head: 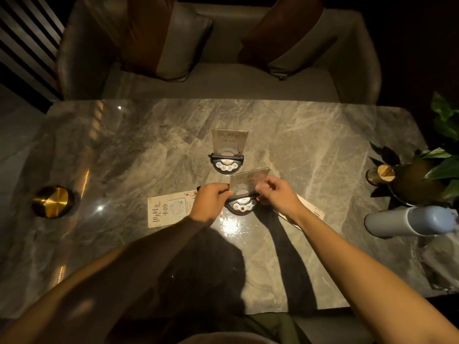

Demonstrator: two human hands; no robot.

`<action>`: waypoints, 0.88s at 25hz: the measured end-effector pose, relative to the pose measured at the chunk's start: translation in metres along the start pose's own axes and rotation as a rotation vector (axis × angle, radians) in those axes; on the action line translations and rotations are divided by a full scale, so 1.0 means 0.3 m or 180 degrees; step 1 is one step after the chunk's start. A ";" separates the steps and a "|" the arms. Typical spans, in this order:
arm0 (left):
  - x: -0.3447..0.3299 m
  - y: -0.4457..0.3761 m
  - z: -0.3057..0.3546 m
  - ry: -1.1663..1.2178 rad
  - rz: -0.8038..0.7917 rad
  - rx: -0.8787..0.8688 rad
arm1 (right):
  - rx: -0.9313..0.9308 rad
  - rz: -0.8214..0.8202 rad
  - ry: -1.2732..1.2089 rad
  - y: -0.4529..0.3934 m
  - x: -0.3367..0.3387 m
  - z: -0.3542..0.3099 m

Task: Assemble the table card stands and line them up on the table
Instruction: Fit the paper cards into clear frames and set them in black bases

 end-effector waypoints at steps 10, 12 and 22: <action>0.028 -0.064 -0.070 0.0102 0.0200 0.0475 | 0.0211 0.0118 0.0137 -0.054 -0.044 -0.052; 0.031 -0.059 -0.065 0.0125 0.0260 0.0489 | 0.0253 0.0044 0.0136 -0.050 -0.051 -0.054; 0.049 0.116 0.029 0.0042 0.0657 0.1115 | -0.0105 0.0434 -0.0041 0.025 0.030 0.064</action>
Point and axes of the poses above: each hand's wrist, its own y-axis away from the middle knuckle, its own x-axis out of the back of the hand, z = x × y, the point moved 6 cm from there along -y, towards the middle knuckle, and after that the axes turned 3 degrees about -x, right-handed, at the moved point
